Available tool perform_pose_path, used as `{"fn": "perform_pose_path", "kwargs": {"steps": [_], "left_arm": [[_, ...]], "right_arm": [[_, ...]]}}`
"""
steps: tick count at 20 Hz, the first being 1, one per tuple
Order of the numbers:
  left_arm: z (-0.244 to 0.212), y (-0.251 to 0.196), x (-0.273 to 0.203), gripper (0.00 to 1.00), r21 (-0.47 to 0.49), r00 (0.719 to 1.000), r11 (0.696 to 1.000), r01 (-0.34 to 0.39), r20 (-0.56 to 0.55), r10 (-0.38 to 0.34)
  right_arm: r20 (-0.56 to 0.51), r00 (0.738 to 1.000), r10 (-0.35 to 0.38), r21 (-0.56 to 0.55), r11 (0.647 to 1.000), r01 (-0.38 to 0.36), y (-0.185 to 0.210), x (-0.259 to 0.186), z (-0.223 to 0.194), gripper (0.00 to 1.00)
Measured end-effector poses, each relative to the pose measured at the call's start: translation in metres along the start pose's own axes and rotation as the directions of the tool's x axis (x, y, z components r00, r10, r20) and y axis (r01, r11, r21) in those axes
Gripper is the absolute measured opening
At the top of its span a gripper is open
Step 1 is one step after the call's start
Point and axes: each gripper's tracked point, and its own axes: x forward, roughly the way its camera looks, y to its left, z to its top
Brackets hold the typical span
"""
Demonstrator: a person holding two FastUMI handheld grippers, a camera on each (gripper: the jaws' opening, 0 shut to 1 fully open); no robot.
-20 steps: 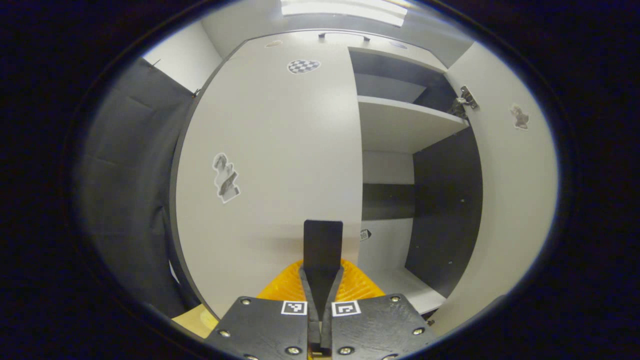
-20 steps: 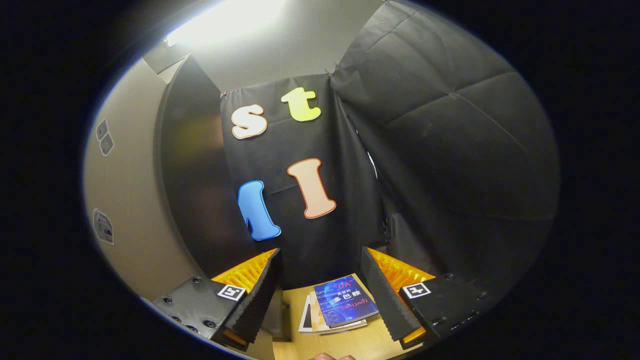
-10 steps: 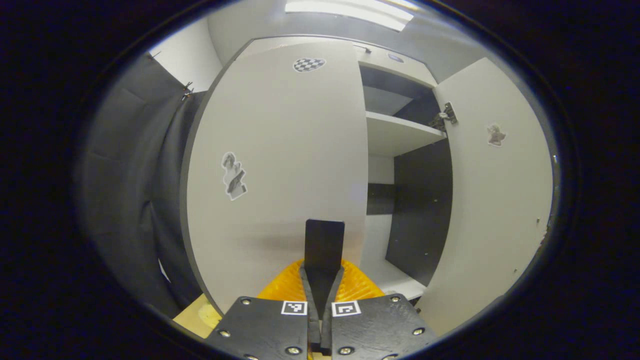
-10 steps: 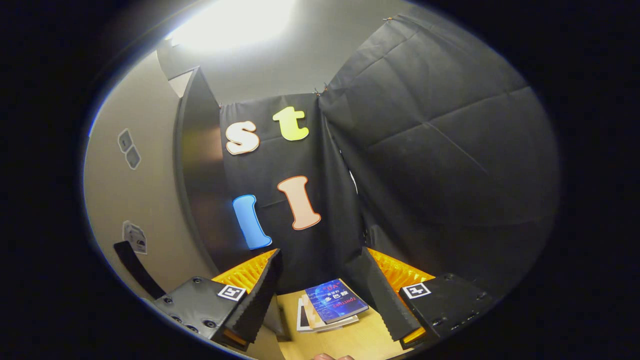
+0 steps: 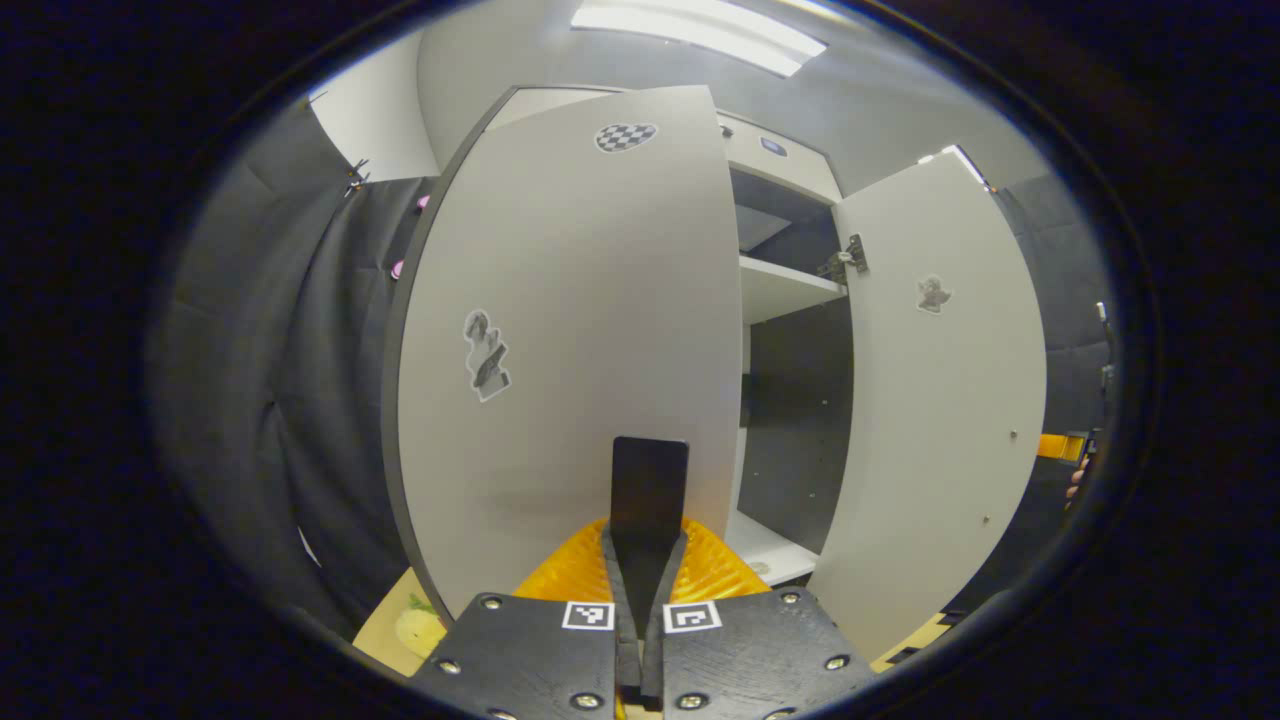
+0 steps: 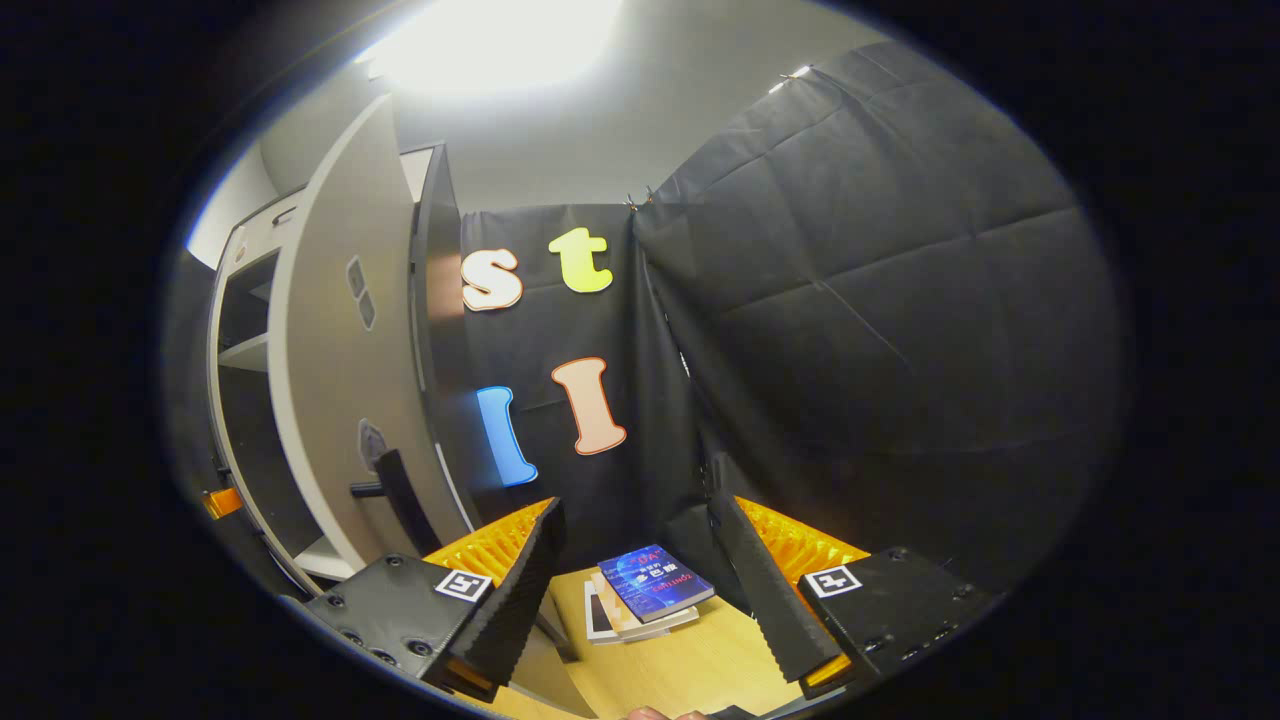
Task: Open the right door of the double-door shoe cabinet with the right hand, and open the left door with the left hand.
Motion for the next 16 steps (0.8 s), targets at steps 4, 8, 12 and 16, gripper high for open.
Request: {"fn": "perform_pose_path", "kwargs": {"steps": [4,8,12,16], "left_arm": [[0.002,0.013,-0.016,0.03,-0.007,1.0,1.0,0.027,0.012,-0.027],[0.0,0.024,-0.023,0.02,-0.007,0.999,1.0,0.028,0.018,-0.028],[0.0,0.029,-0.031,0.03,0.0,1.0,1.0,0.017,0.019,-0.017],[0.001,0.038,-0.034,0.03,-0.006,1.0,1.0,0.0,0.023,0.0]], "right_arm": [[-0.019,1.0,0.0,-0.001,1.0,0.0,0.015,-0.022,-0.012,0.98],[-0.031,0.999,0.022,0.004,1.0,-0.022,0.033,-0.028,-0.018,0.98],[-0.044,0.998,0.047,-0.003,0.999,-0.047,0.05,-0.033,-0.025,0.98],[-0.051,0.997,0.062,-0.015,0.998,-0.063,0.06,-0.036,-0.029,0.98]]}}
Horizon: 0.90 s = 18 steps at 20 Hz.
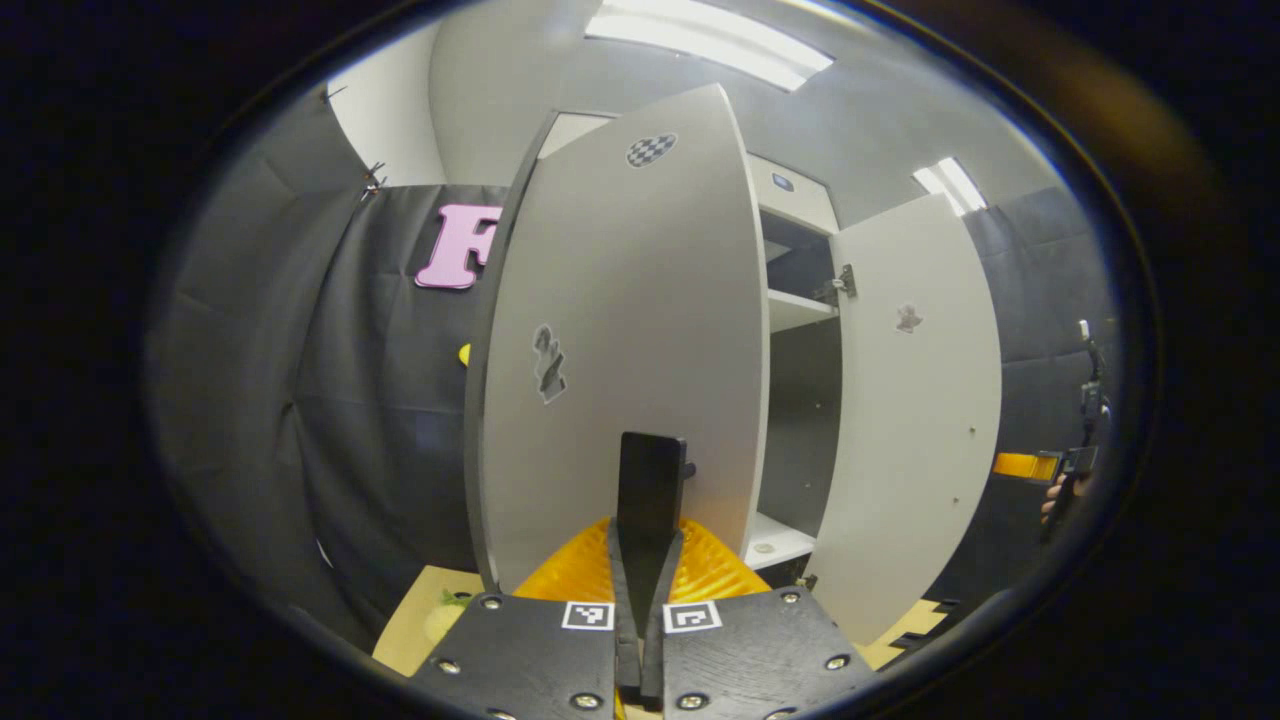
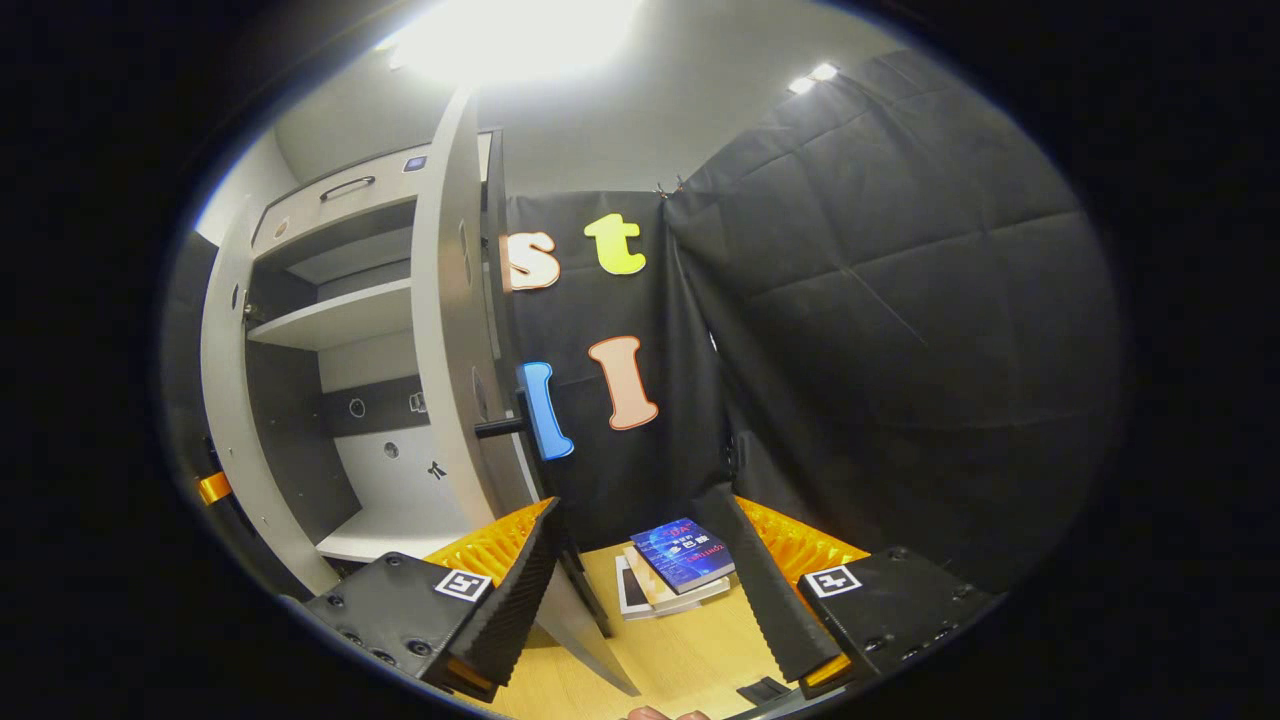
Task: Open the right door of the double-door shoe cabinet with the right hand, and open the left door with the left hand.
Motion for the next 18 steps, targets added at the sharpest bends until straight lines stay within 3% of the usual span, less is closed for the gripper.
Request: {"fn": "perform_pose_path", "kwargs": {"steps": [18], "left_arm": [[0.003,0.02,-0.01,0.02,0.055,0.997,0.995,-0.079,0.024,0.078]], "right_arm": [[0.016,1.0,-0.006,0.052,0.999,0.005,-0.004,-0.014,0.004,0.98]]}}
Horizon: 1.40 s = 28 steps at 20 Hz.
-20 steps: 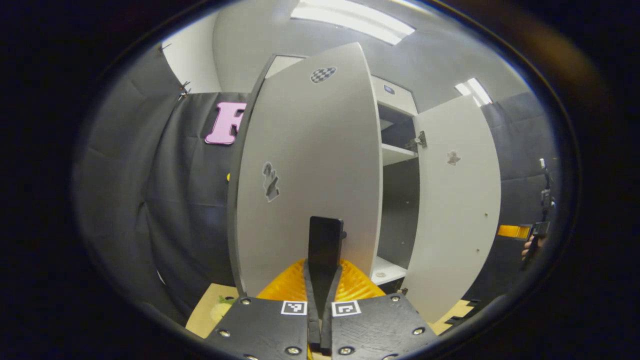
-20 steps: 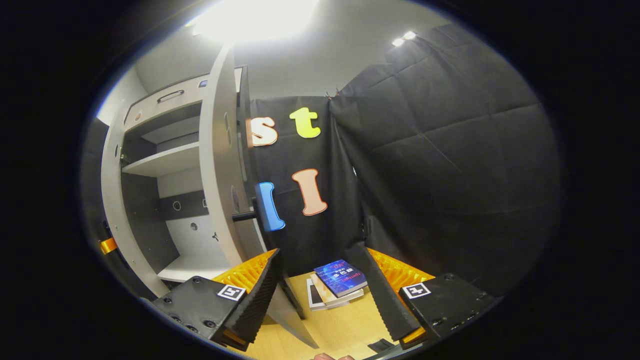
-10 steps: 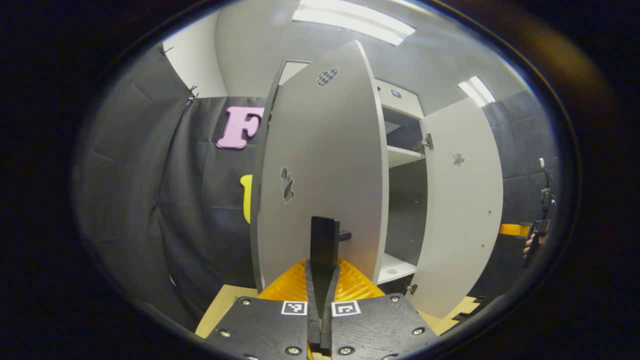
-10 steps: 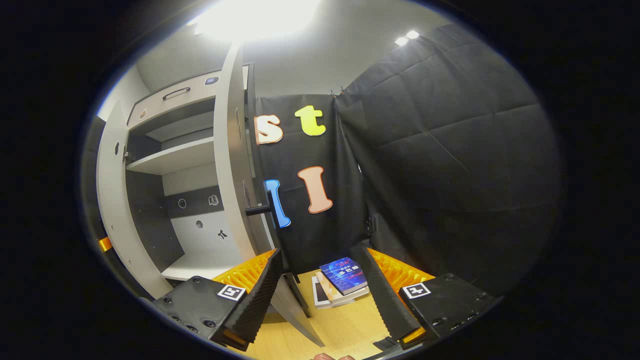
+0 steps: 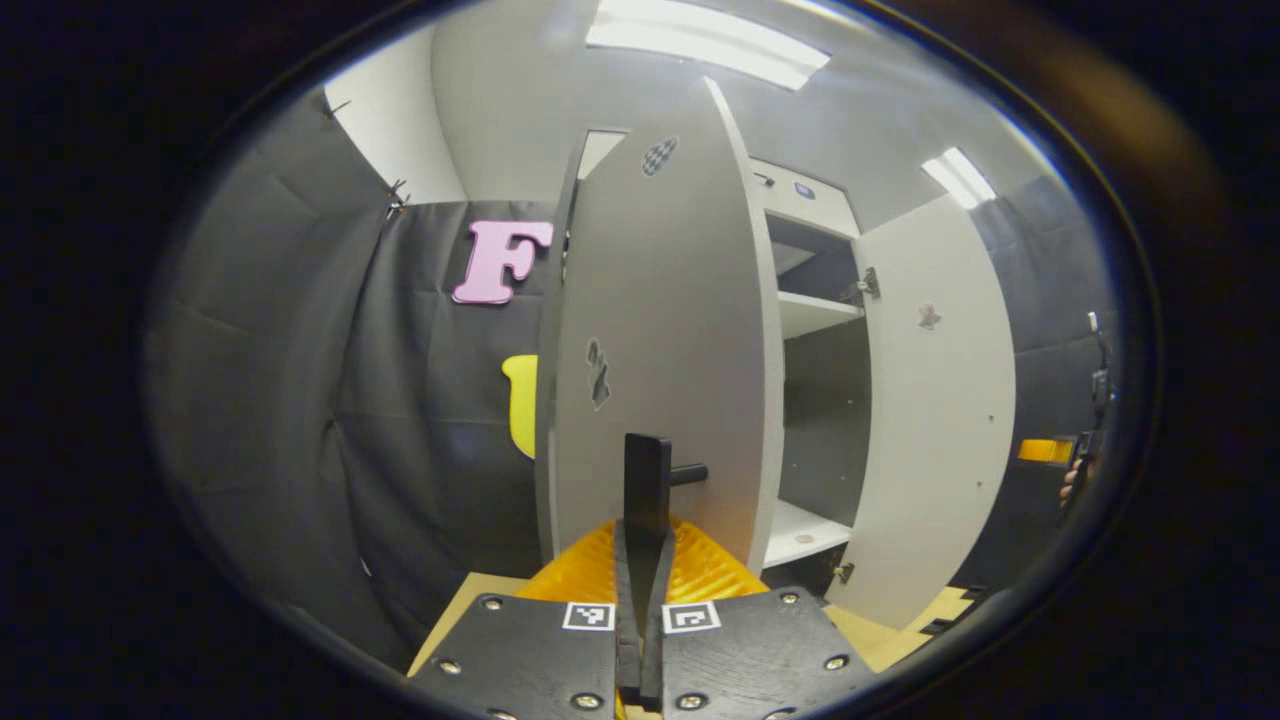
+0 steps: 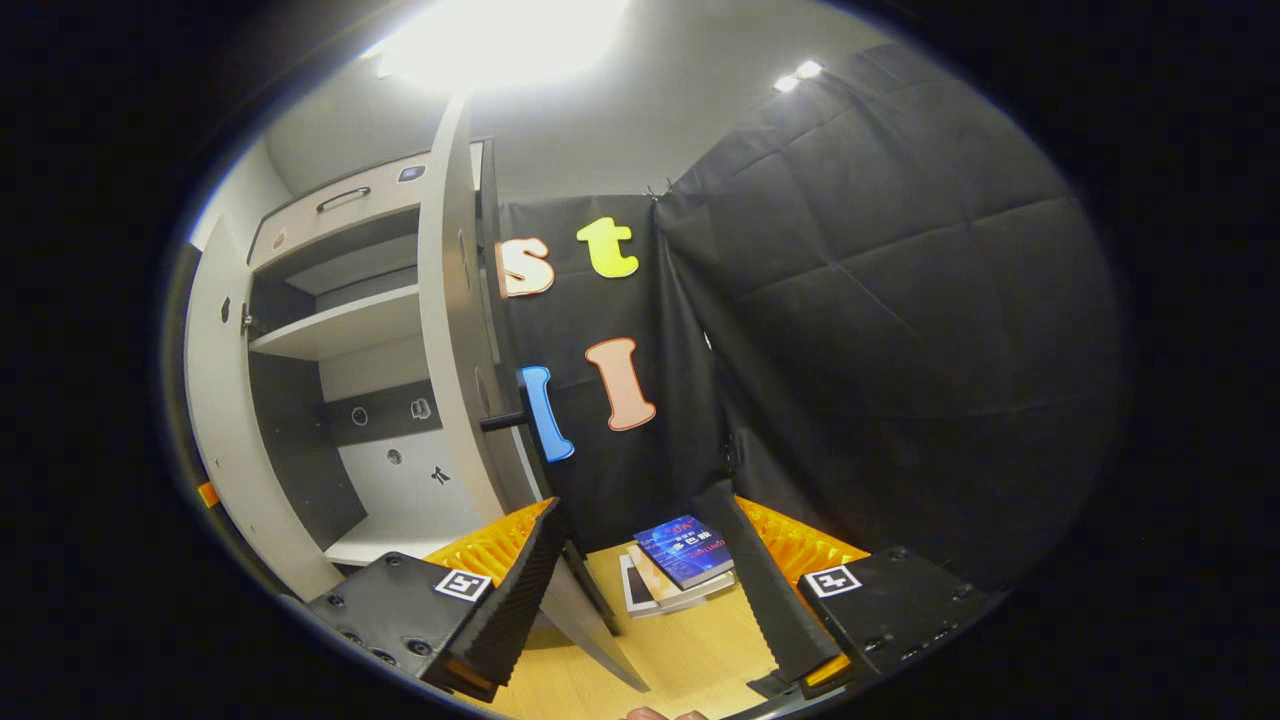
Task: Open the right door of the double-door shoe cabinet with the right hand, and open the left door with the left hand.
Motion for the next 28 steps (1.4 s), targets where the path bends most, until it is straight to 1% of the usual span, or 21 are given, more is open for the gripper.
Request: {"fn": "perform_pose_path", "kwargs": {"steps": [3,5,6,8,9,10,11,12,13,14,16,18,21,22,24,25,26,27,28], "left_arm": [[0.005,0.006,-0.004,0.02,0.056,1.0,0.998,-0.008,0.005,0.008],[0.011,0.013,-0.003,0.02,0.073,1.0,0.997,-0.026,0.016,0.025],[0.014,0.017,-0.004,0.02,0.071,0.999,0.996,-0.045,0.01,0.044],[0.011,0.042,-0.009,0.02,0.067,0.994,0.992,-0.107,0.003,0.107],[0.01,0.044,-0.011,0.01,0.057,0.996,0.994,-0.093,0.002,0.093],[0.011,0.032,-0.011,0.01,0.019,0.999,0.999,-0.04,0.002,0.04],[0.01,0.031,-0.011,0.01,0.003,1.0,1.0,-0.029,0.004,0.029],[0.01,0.037,-0.013,0.01,0.004,0.999,0.999,-0.049,-0.001,0.049],[0.009,0.039,-0.014,0.0,-0.014,0.998,0.998,-0.058,-0.011,0.058],[0.013,0.04,-0.017,0.02,-0.042,0.998,0.997,-0.067,-0.006,0.067],[0.033,0.044,-0.026,0.02,-0.07,0.995,0.992,-0.1,0.021,0.102],[0.056,0.045,-0.045,0.01,-0.087,0.988,0.986,-0.145,0.037,0.149],[0.076,0.029,-0.069,0.0,-0.093,0.975,0.974,-0.209,0.051,0.214],[0.079,0.022,-0.074,0.01,-0.087,0.971,0.969,-0.232,0.043,0.237],[0.084,0.004,-0.075,0.0,-0.072,0.96,0.959,-0.275,0.042,0.278],[0.083,-0.01,-0.077,0.02,-0.07,0.958,0.957,-0.282,0.043,0.285],[0.084,-0.022,-0.078,0.0,-0.069,0.954,0.954,-0.291,0.052,0.295],[0.085,-0.033,-0.083,0.1,-0.064,0.952,0.953,-0.295,0.064,0.299],[0.084,-0.047,-0.086,0.24,-0.048,0.951,0.953,-0.298,0.073,0.301]], "right_arm": [[0.012,1.0,0.004,-0.017,1.0,-0.004,-0.003,-0.003,0.009,0.98],[0.022,1.0,-0.003,-0.038,0.999,0.004,-0.007,-0.003,0.014,0.98],[0.021,1.0,-0.005,-0.037,0.999,0.006,-0.006,-0.002,0.016,0.98],[0.011,1.0,0.007,-0.02,1.0,-0.007,-0.001,-0.003,0.018,0.98],[0.007,1.0,0.014,-0.016,1.0,-0.014,0.003,-0.002,0.02,0.98],[0.004,1.0,0.021,-0.018,1.0,-0.021,0.006,-0.002,0.022,0.98],[0.003,1.0,0.026,-0.028,0.999,-0.026,0.009,-0.003,0.024,0.98],[0.001,0.999,0.034,-0.041,0.999,-0.034,0.012,-0.004,0.028,0.98],[0.0,0.999,0.046,-0.051,0.998,-0.046,0.017,-0.005,0.033,0.98],[0.008,0.998,0.058,-0.062,0.996,-0.058,0.022,-0.007,0.04,0.98],[0.03,0.996,0.082,-0.087,0.993,-0.079,0.024,-0.007,0.052,0.98],[0.023,0.993,0.115,-0.103,0.988,-0.112,0.026,-0.009,0.057,0.98],[0.013,0.987,0.161,-0.142,0.977,-0.158,0.022,-0.006,0.062,0.98],[-0.012,0.983,0.181,-0.134,0.974,-0.181,0.021,-0.008,0.061,0.98],[-0.038,0.971,0.234,-0.107,0.966,-0.237,0.021,-0.009,0.065,0.98],[-0.051,0.967,0.251,-0.095,0.962,-0.255,0.018,-0.01,0.064,0.98],[-0.061,0.962,0.268,-0.089,0.958,-0.272,0.014,-0.013,0.063,0.98],[-0.068,0.958,0.278,-0.09,0.955,-0.284,0.011,-0.012,0.062,0.98],[-0.071,0.956,0.284,-0.093,0.952,-0.29,0.006,-0.011,0.06,0.98]]}}
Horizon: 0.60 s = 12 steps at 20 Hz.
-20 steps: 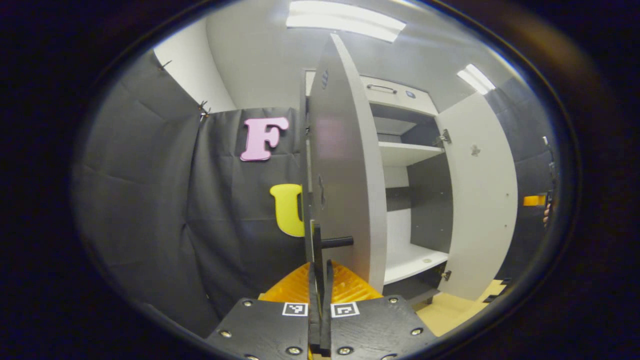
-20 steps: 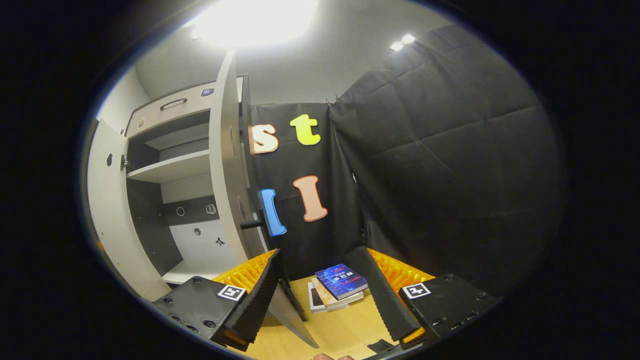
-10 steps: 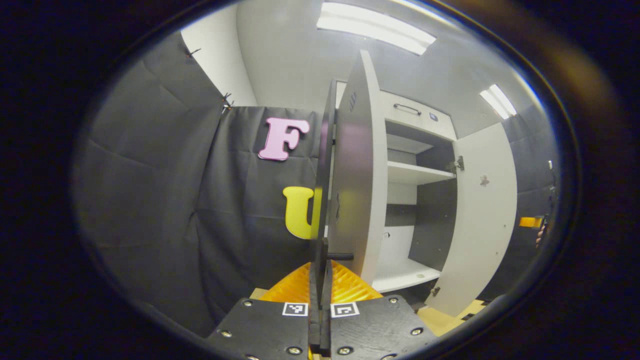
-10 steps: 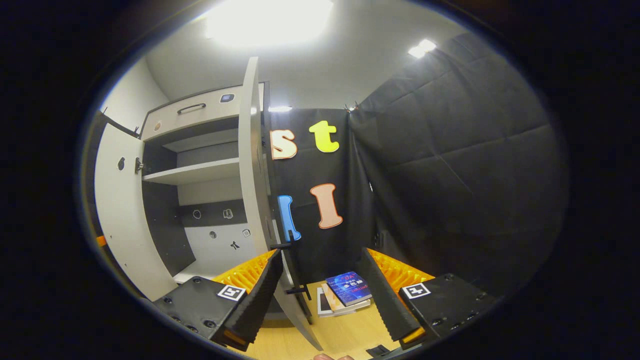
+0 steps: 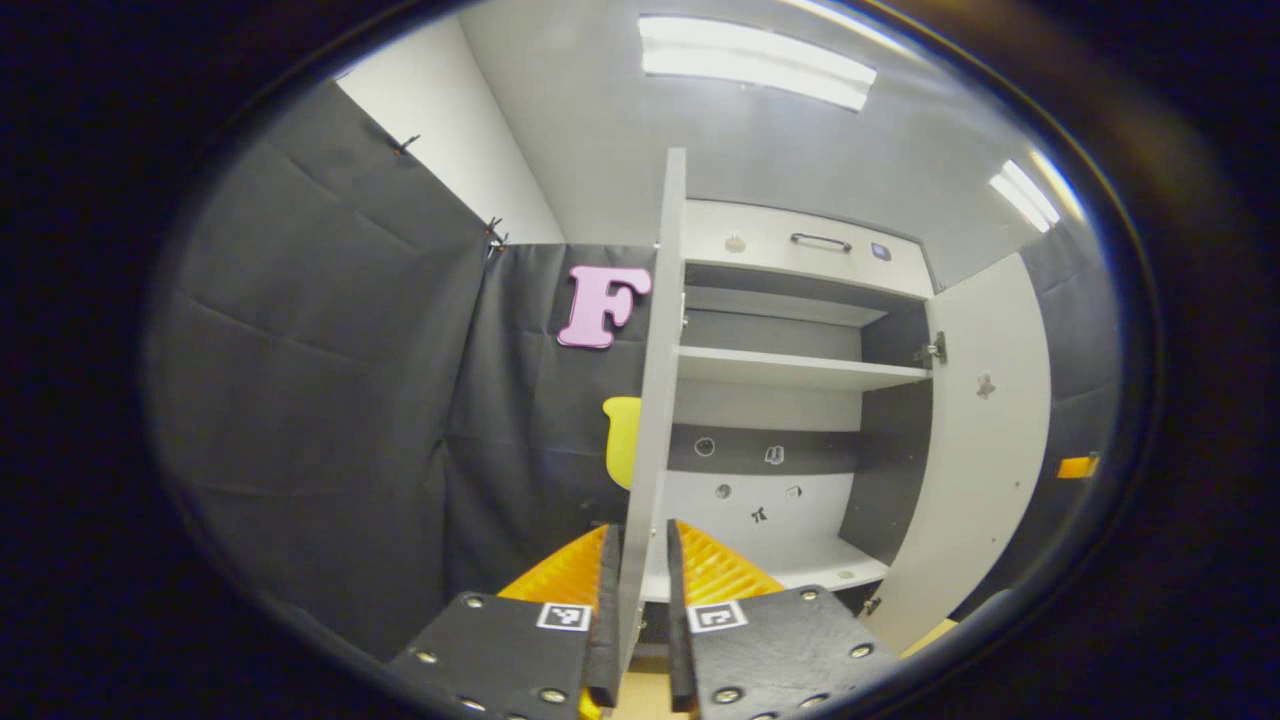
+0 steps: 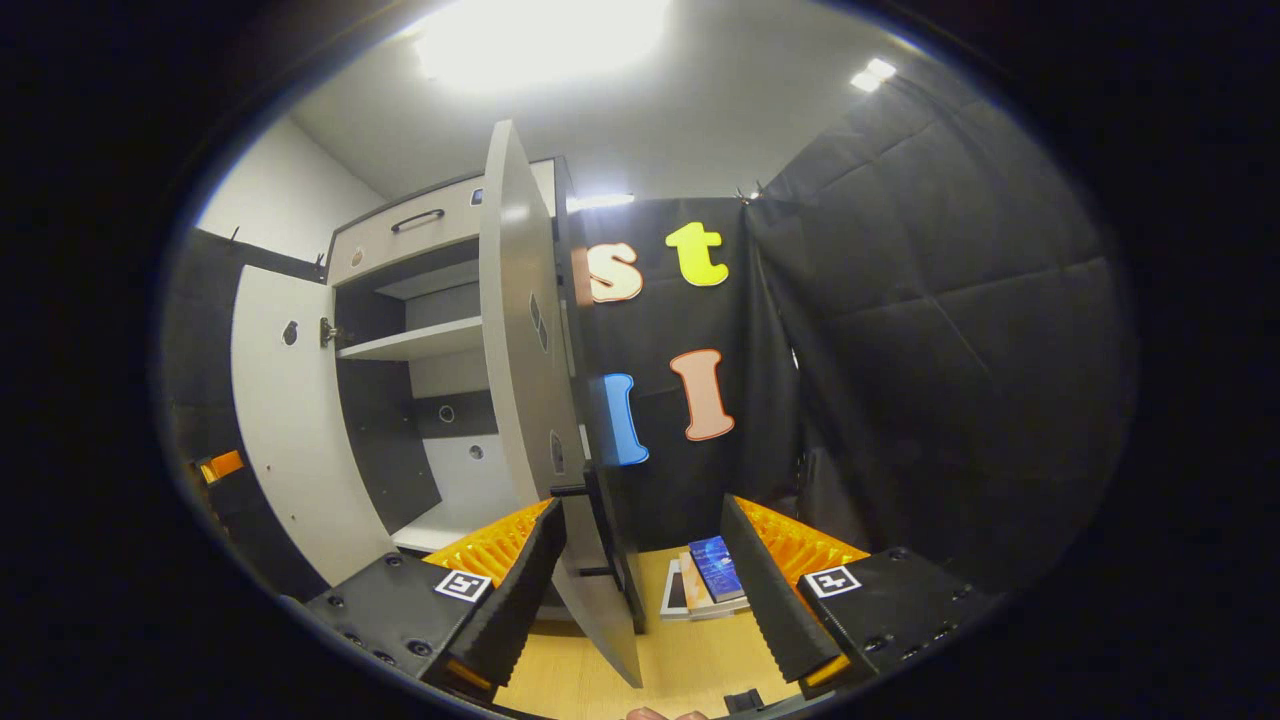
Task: Open the right door of the double-door shoe cabinet with the right hand, and open the left door with the left hand.
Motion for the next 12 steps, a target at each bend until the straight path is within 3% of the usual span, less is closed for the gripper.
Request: {"fn": "perform_pose_path", "kwargs": {"steps": [5,12], "left_arm": [[-0.024,-0.039,-0.019,0.94,0.105,0.999,0.994,-0.033,-0.03,0.036],[-0.061,-0.063,-0.034,0.94,0.115,0.997,0.993,-0.018,-0.069,0.026]], "right_arm": [[-0.081,0.992,0.097,-0.011,0.995,-0.099,0.003,0.009,-0.033,0.98],[-0.105,0.981,0.165,0.023,0.986,-0.163,0.031,0.012,-0.052,0.98]]}}
